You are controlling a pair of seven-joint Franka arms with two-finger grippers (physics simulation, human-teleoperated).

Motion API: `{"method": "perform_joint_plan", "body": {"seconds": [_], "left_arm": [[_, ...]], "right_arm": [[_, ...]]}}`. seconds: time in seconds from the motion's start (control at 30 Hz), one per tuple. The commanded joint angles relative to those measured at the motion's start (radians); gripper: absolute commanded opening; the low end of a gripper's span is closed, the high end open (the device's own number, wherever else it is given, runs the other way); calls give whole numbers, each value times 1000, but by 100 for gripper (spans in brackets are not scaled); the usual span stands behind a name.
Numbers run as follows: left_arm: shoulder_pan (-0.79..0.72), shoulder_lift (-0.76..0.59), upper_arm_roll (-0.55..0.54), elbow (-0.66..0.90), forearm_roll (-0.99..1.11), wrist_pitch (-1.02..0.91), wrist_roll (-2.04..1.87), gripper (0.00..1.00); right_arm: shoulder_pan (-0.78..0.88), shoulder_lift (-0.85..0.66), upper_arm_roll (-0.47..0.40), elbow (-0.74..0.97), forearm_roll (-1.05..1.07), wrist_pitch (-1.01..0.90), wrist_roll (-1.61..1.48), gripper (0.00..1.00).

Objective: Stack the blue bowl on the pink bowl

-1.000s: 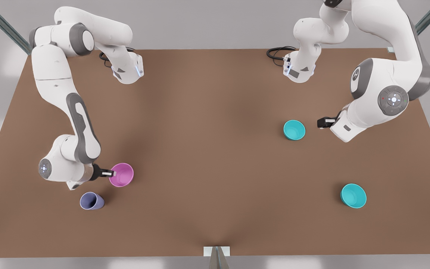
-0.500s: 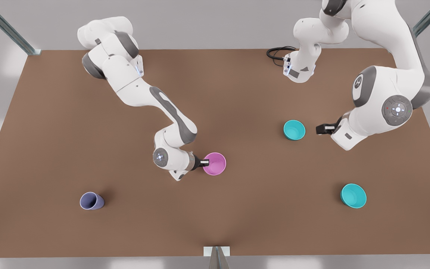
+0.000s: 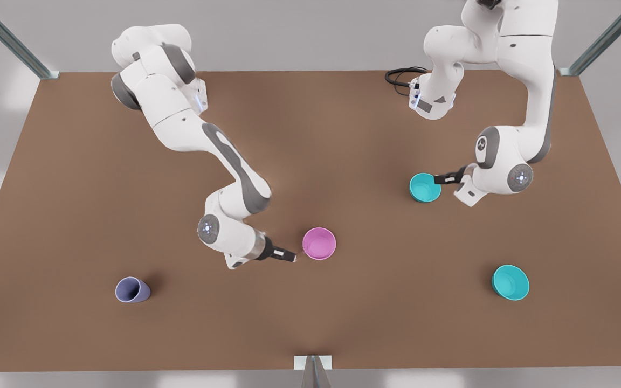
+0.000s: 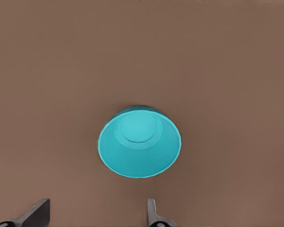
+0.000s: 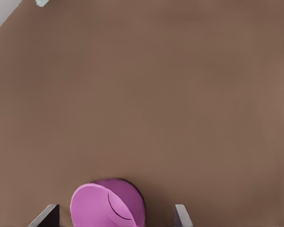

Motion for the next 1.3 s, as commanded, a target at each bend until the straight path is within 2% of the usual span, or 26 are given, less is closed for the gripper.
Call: {"method": "perform_joint_plan", "body": {"seconds": [0.0, 0.03, 0.07, 0.1, 0.13, 0.2, 0.3, 0.47, 0.5, 0.53, 0.57, 0.63, 0.67, 0.87, 1.0, 1.03, 1.13, 1.2, 1.27], "left_arm": [[5, 17, 9, -56, -101, 372, 427, 100], [5, 28, 9, -92, -104, 435, 480, 100], [5, 28, 8, -104, -104, 443, 481, 100], [5, 37, 7, -121, -106, 472, 565, 100], [-1, 43, 7, -129, -106, 470, 573, 100], [-33, 45, 8, -143, -106, 466, 587, 100], [-47, 82, 7, -150, -106, 478, 590, 100], [-47, 126, 7, -149, -137, 498, 590, 100], [-47, 135, 7, -147, -147, 498, 590, 95], [-47, 145, 7, -147, -193, 502, 590, 63], [-47, 143, 7, -144, -196, 498, 588, 41], [-47, 139, 7, -144, -218, 492, 587, 25], [-47, 139, 7, -144, -221, 490, 585, 22], [-47, 134, 9, -115, -221, 454, 581, 21], [-51, 128, 7, 168, -215, 79, 443, 21], [-85, 189, -3, 341, -207, -46, 317, 21], [-249, 355, -3, 668, -173, -94, -2, 21], [-341, 448, -3, 814, -169, -122, -132, 21], [-358, 520, -3, 910, -177, -120, -171, 21]], "right_arm": [[-110, -29, 2, 82, -101, -466, 154, 100], [-205, -34, 0, 141, -181, -648, -71, 100], [-275, -32, -1, 142, -235, -669, -280, 100], [-341, -37, 3, 148, -425, -689, -563, 100], [-378, -94, -8, 184, -488, -779, -690, 100], [-375, -238, -1, 273, -537, -1032, -690, 100], [-345, -569, 0, 140, -588, -1068, -686, 100], [-346, -626, 0, 70, -585, -1055, -672, 100], [-346, -629, 0, 68, -585, -1055, -667, 100], [-346, -628, 0, 68, -583, -1055, -667, 100], [-346, -628, 0, 68, -583, -1055, -667, 100], [-346, -626, 0, 68, -583, -1055, -667, 100], [-346, -626, 0, 68, -583, -1057, -667, 100], [-346, -618, 0, 71, -580, -1058, -667, 100], [-348, -618, -6, 70, -579, -1060, -669, 100], [-349, -621, -6, 70, -579, -1058, -669, 100], [-349, -624, -8, 68, -579, -1058, -669, 100], [-349, -624, -14, 68, -579, -1058, -669, 100], [-349, -628, -14, 68, -579, -1058, -667, 100]]}}
